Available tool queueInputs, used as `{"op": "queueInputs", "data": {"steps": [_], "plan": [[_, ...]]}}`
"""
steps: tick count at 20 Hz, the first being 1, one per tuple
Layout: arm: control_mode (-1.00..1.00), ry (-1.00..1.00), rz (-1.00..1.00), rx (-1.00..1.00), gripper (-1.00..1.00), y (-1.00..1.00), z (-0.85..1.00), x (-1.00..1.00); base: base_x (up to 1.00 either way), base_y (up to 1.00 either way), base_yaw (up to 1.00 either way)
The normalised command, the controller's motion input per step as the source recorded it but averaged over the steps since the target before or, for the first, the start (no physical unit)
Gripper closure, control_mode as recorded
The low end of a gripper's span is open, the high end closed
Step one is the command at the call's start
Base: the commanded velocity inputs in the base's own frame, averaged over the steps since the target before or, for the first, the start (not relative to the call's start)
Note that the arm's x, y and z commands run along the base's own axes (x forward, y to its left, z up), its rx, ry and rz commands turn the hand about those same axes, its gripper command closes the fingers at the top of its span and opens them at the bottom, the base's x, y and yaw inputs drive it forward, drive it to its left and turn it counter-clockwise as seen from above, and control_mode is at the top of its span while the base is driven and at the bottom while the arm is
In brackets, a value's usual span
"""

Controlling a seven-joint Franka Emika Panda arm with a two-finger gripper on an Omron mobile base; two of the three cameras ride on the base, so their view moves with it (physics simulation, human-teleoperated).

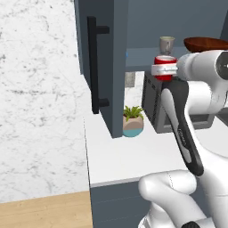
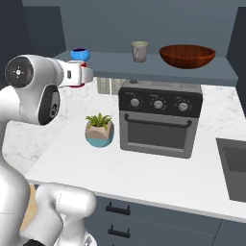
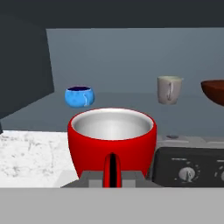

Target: Gather all objects into one cabinet and sort the glasses and bowls to opposite sides.

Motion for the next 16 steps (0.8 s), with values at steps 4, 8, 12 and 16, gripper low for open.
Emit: {"op": "queueInputs", "data": {"steps": [4,8,12,16], "plan": [[-1.00,0.00,0.24,0.00,1.00,0.53,0.27,0.24,0.00,0.00,0.00],[-1.00,0.00,0.21,-0.01,1.00,0.73,0.11,0.34,0.00,0.00,0.00],[-1.00,0.00,0.09,-0.02,1.00,0.75,0.20,0.27,0.00,0.00,0.00],[-1.00,0.00,0.00,-0.05,1.00,0.55,0.12,0.33,0.00,0.00,0.00]]}}
